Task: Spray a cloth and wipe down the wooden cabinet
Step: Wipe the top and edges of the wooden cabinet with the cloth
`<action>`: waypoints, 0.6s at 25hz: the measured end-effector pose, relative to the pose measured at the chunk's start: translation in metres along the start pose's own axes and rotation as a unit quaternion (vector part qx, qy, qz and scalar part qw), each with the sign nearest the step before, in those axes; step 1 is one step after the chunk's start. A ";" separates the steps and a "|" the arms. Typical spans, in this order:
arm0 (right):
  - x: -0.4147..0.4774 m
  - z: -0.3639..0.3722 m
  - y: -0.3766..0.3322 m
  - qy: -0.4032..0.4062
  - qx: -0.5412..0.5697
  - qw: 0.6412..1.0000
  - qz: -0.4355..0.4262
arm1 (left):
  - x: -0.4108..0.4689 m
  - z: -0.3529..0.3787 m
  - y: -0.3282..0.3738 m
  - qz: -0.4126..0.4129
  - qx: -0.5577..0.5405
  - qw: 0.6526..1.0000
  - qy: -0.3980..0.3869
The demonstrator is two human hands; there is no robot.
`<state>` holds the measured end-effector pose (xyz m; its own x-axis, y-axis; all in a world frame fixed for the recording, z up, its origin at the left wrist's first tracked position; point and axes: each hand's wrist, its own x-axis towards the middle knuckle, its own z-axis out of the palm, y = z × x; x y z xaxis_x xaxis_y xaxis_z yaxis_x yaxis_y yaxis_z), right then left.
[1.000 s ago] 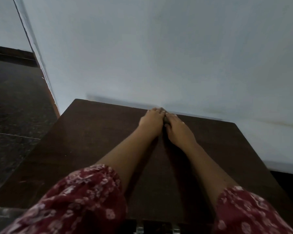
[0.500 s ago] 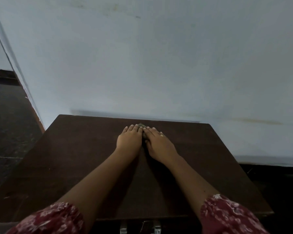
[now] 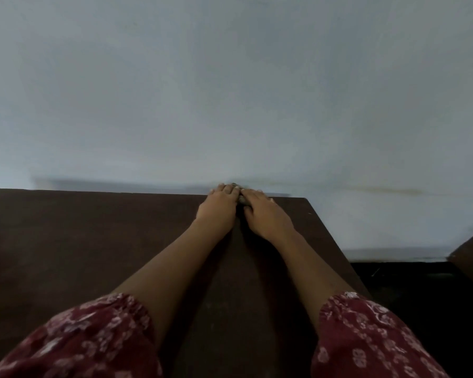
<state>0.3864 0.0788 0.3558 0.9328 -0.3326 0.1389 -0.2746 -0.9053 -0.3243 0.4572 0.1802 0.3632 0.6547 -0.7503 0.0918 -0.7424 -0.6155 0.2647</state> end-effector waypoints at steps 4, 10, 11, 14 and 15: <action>-0.030 -0.015 0.037 0.026 -0.008 0.999 0.046 | -0.005 0.016 0.053 0.001 -0.036 0.999 0.003; -0.091 -0.013 0.003 0.016 -0.004 0.998 0.062 | -0.067 0.004 0.055 0.005 -0.026 1.000 -0.006; -0.103 -0.013 -0.009 0.012 0.001 0.998 0.057 | -0.084 -0.002 0.052 0.002 -0.026 1.000 -0.008; -0.134 -0.005 -0.047 0.007 0.013 0.999 0.030 | -0.138 -0.012 0.034 -0.031 -0.014 0.999 0.006; -0.143 -0.004 -0.064 0.002 0.013 1.000 0.015 | -0.157 -0.018 0.025 -0.043 -0.004 0.999 0.008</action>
<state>0.2699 0.1829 0.3602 0.9232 -0.3611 0.1315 -0.2967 -0.8872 -0.3534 0.3385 0.2866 0.3730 0.7189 -0.6901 0.0840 -0.6817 -0.6761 0.2796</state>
